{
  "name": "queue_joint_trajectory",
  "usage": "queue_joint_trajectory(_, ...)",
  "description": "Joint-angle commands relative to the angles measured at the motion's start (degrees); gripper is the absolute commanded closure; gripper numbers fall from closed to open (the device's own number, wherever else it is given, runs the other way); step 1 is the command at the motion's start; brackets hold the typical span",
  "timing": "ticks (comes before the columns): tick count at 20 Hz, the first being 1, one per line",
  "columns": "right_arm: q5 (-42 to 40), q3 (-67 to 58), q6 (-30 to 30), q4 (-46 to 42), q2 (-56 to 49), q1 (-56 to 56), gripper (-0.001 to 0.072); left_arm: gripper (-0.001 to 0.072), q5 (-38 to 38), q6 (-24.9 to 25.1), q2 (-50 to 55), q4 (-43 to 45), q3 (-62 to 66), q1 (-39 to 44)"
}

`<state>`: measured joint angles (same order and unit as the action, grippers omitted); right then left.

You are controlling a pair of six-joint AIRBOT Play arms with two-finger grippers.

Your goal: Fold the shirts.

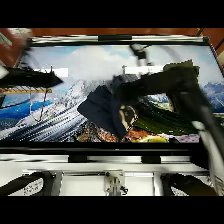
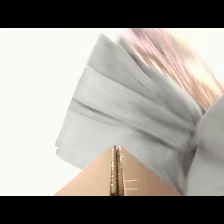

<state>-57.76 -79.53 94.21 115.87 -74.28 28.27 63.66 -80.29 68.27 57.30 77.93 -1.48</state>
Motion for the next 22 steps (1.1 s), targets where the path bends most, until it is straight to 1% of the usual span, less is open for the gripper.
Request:
queue_joint_trajectory(1, 16.35, -0.04, -0.42, -0.24, -12.17, 7.26, 0.0642, 0.068, 0.57, -0.52, -10.16, 2.49, -0.02, -11.54)
queue_joint_trajectory(3, 24.15, -0.04, -4.92, -0.17, -18.38, 9.05, 0.0638, 0.068, 1.05, -0.55, -13.62, 2.47, -0.02, -15.15)
queue_joint_trajectory(4, 28.3, -0.04, -6.84, 1.03, -20.9, 9.51, 0.048, 0.0679, 2.12, -0.55, -14.75, 2.47, -0.02, -16.31)
queue_joint_trajectory(5, 31.47, -0.04, -7.45, 3.76, -22.47, 9.64, 0.0088, 0.068, 3.54, -0.55, -15.39, 2.49, -0.04, -16.85)
queue_joint_trajectory(6, 32.74, -0.04, -7.48, 6.25, -23.02, 9.51, 0.0023, 0.0679, 5.11, -0.39, -15.61, 2.49, -0.04, -16.98)
queue_joint_trajectory(7, 31.8, -0.04, -7.48, 6.62, -22.62, 8.85, 0.0023, 0.0679, 6.32, -0.39, -15.56, 2.49, -0.07, -16.96)
queue_joint_trajectory(8, 28.65, -0.04, -7.43, 5.81, -21.55, 7.58, 0.0023, 0.0679, 6.75, -0.37, -15.47, 2.49, -0.24, -16.96)
queue_joint_trajectory(10, 18.51, -0.04, -7.48, 1.75, -18.32, 3.91, 0.0024, 0.0679, 6.43, -0.35, -15.32, 2.51, -0.46, -16.96)
queue_joint_trajectory(14, -2.29, -0.02, -8.83, -10.67, -10.1, -7.19, 0.0024, 0.0679, 5.84, -0.33, -14.73, 2.49, -0.46, -16.96)
queue_joint_trajectory(16, -11.98, 2.84, -8.87, -11.32, -7.21, -14.27, 0.0024, 0.0679, 5.84, 0.28, -14.73, 2.49, -0.46, -16.96)
queue_joint_trajectory(17, -13.18, 7.34, -8.9, -9.84, -5.38, -17.29, 0.0023, 0.0679, 5.84, 0.28, -14.73, 2.49, -0.46, -16.96)
queue_joint_trajectory(18, -11.72, 12.98, -9.03, -6.49, -3.72, -19.28, 0.0024, 0.0679, 5.84, 0.28, -14.73, 2.49, -0.46, -16.96)
queue_joint_trajectory(20, -4.28, 24.85, -8.13, 4.74, -1.97, -20.65, 0.0022, 0.0679, 5.81, 0.26, -14.73, 2.49, -0.46, -16.96)
queue_joint_trajectory(21, -0.31, 29.51, -5.95, 10.16, -1.99, -20.15, 0.0021, 0.0679, 5.84, 0.26, -14.73, 2.47, -0.46, -16.96)
queue_joint_trajectory(22, 4.17, 32.87, -4.48, 13.57, -1.99, -19.21, 0.0021, 0.0679, 5.86, 0.26, -14.73, 2.49, -0.46, -16.96)
